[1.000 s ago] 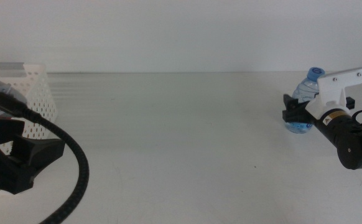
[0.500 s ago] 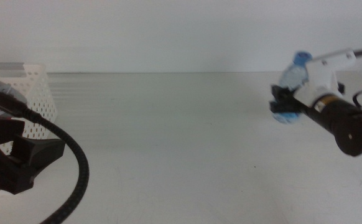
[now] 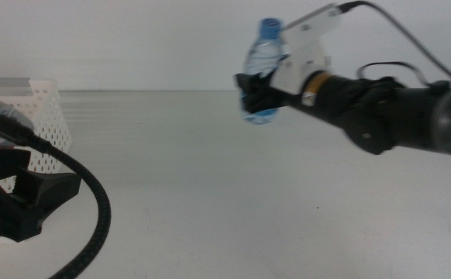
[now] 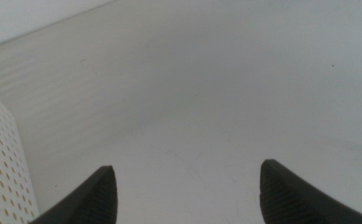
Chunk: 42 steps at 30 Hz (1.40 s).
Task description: Use arms to grab the bottles and put them into the dustbin to the left of the table.
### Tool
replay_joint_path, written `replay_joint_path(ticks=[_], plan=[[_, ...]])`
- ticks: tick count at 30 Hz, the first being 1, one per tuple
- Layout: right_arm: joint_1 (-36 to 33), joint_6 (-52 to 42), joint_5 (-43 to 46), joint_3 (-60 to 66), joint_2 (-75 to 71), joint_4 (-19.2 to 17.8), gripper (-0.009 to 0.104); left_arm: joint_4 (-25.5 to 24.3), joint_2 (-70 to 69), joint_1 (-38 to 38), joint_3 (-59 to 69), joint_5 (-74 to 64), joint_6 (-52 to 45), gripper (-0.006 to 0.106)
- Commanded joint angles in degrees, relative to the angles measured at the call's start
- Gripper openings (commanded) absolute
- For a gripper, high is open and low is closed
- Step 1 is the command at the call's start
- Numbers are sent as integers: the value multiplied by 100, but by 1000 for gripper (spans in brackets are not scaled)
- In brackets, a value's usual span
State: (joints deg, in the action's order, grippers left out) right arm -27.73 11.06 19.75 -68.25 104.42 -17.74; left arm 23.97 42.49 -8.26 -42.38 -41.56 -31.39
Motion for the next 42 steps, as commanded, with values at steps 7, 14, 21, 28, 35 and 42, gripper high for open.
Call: replay_joint_path(ticks=[7,14,21,28,35,42], plan=[[-496,261,982,-664,538,-241,0,140,-26,-27,-148,317,16,70],[-529,471,1422,-664,1138,-236,0,140,-26,-27,-148,317,16,70],[-539,471,1340,-664,1309,-258,9,140,-26,-27,-148,317,16,70],[-545,559,1340,-664,1291,-907,52,140,-26,-27,-148,317,16,70],[-545,1102,1332,-664,1280,-1133,82,140,-26,-27,-148,317,16,70],[-545,1379,1112,-637,1004,-1181,81,140,-26,-27,-148,317,16,70]])
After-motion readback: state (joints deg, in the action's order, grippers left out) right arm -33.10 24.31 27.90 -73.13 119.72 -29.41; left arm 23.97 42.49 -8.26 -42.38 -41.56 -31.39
